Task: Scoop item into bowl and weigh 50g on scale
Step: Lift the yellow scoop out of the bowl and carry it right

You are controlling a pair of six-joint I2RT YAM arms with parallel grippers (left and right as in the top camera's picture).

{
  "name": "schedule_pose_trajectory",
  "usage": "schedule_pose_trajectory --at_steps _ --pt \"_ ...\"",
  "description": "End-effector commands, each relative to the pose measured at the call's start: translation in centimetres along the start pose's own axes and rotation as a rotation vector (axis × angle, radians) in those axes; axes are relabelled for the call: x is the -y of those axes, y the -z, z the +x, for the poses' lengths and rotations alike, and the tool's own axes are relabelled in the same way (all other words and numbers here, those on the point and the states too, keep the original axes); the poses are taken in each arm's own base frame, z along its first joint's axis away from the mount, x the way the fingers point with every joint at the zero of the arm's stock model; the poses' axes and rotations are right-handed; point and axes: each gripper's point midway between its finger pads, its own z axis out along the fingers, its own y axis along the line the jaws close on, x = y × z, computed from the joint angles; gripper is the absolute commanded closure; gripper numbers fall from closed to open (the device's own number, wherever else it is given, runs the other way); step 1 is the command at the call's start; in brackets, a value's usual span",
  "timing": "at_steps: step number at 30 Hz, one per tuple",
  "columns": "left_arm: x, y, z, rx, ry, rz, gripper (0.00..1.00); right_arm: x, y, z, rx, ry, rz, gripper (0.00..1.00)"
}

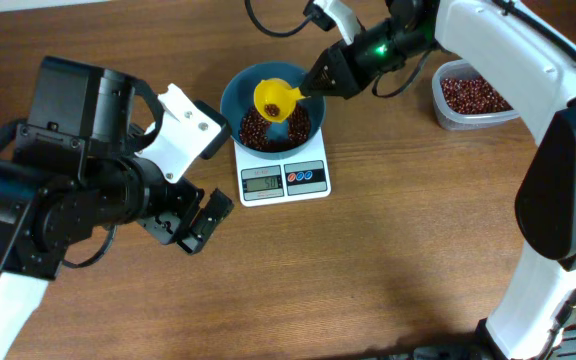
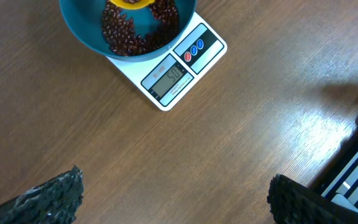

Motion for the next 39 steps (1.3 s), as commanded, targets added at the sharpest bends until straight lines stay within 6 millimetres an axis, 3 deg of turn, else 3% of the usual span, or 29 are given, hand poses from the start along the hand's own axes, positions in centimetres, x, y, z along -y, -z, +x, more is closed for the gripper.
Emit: schedule_pose_trajectory --at_steps 1,8,15,18,22,26,29,33,39 --pt "0.2 0.8 -0.7 0.033 -0.026 0.001 0.01 -0.4 1.3 -1.5 0.036 0.057 0.046 0.96" --pt "0.2 0.8 -0.7 0.033 -0.026 0.001 0.01 -1.6 2.6 -2.6 0.075 0.091 0.048 0.96" --pt "0.2 0.8 -0.7 0.033 -0.026 0.001 0.01 -2.0 4.9 -3.5 0.16 -0.047 -0.038 0.96" --pt "0.2 0.8 -0.7 0.033 -0.026 0.001 0.01 -1.2 7.1 -3.8 0.222 -0.075 -0.07 0.96" --pt "0.2 0.8 -0.7 0.033 -0.026 0.001 0.01 2.1 10.9 -3.2 0.295 -0.138 -0.018 0.96" --pt "0.3 0.8 -0.7 0.033 -0.026 0.001 0.01 6.7 15.6 -0.4 0.341 -0.261 0.104 0.96" --pt "0.2 0.8 -0.7 0.033 -0.026 0.001 0.01 10.2 18.7 3.2 0.315 -0.34 0.247 0.96" --pt "0.2 0.8 -0.7 0.033 -0.026 0.001 0.01 12.1 21.7 7.4 0.274 -0.413 0.35 0.96" --pt "0.2 0.8 -0.7 0.033 -0.026 0.001 0.01 14.0 25.6 11.5 0.141 -0.433 0.618 0.96"
